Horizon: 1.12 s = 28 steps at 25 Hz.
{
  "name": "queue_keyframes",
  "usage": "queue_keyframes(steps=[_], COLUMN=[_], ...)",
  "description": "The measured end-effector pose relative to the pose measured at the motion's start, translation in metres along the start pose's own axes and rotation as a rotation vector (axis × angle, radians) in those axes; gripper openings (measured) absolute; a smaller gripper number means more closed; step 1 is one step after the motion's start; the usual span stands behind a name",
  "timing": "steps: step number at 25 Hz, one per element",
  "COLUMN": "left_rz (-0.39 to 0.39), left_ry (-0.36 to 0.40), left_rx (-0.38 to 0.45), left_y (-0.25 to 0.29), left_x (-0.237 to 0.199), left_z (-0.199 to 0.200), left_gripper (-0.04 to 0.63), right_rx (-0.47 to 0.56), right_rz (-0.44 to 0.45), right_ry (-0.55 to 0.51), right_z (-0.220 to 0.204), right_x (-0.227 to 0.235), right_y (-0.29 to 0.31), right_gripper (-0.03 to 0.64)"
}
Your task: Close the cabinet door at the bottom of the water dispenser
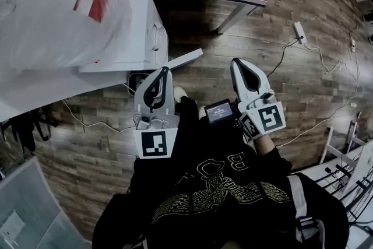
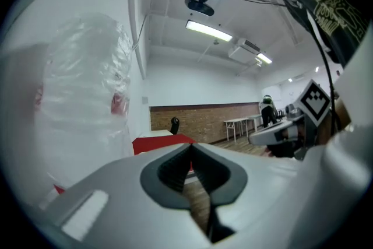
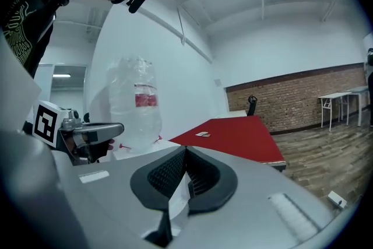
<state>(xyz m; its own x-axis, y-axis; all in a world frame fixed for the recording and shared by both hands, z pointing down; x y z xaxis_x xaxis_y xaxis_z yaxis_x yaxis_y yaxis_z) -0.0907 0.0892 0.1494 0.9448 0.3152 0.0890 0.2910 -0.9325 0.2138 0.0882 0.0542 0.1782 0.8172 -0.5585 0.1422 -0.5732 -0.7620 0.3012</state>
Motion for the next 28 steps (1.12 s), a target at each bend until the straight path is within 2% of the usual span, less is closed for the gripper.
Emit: queue_keyframes(steps=[4, 9, 13, 17, 20, 23, 26, 28], left_rz=[0.014, 0.019, 0.027, 0.027, 0.024, 0.002, -0.043, -0.037], left_ry=[-0.001, 0.024, 0.049, 0.037, 0.025, 0.045, 0.023, -0.002], left_rx=[-0.026, -0.064, -0.133, -0.157, -0.204, -0.209, -0.205, -0.249], left_y=[0.031, 0.057, 0.074, 0.097, 0.106, 0.126, 0.149, 0.157], left_x=[-0.02, -0.016, -0.013, -0.011, -0.005, 0.002, 0.004, 0.001], left_z=[-0.018, -0.032, -0.055, -0.088, -0.133, -0.183, -0.238, -0.276], left_gripper=[0.008, 0.008, 0.008, 0.008, 0.008, 0.008, 0.008, 0.008], right_rx=[-0.017, 0.005, -0.054, -0.159, -0.268, -0.359, -0.413, -0.447], right_rz=[-0.013, 0.016, 0.04, 0.075, 0.103, 0.123, 0.128, 0.116], right_ry=[0.032, 0.085, 0.067, 0.015, -0.056, -0.103, -0.092, -0.06], right_z=[-0.012, -0.018, -0.045, -0.111, -0.182, -0.252, -0.31, -0.343], right_x=[0.006, 0.02, 0.032, 0.05, 0.062, 0.076, 0.085, 0.087], right_y=[0.035, 0.064, 0.101, 0.149, 0.18, 0.208, 0.23, 0.237], right_gripper=[-0.002, -0.002, -0.002, -0.002, -0.002, -0.002, -0.002, -0.002])
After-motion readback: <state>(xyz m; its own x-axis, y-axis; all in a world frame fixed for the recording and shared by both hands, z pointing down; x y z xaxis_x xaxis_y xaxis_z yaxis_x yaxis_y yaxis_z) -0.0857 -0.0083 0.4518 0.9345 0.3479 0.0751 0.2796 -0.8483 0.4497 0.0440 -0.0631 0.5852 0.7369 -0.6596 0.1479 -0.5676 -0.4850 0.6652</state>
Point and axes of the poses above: the fingertips, and each gripper's own axes: y forward along the fingers, x to its right, z out of its top, the point moved 2 cm from there along -y, backward along the fingers, and after that the axes turned 6 degrees about -x, right-handed, at the moved point
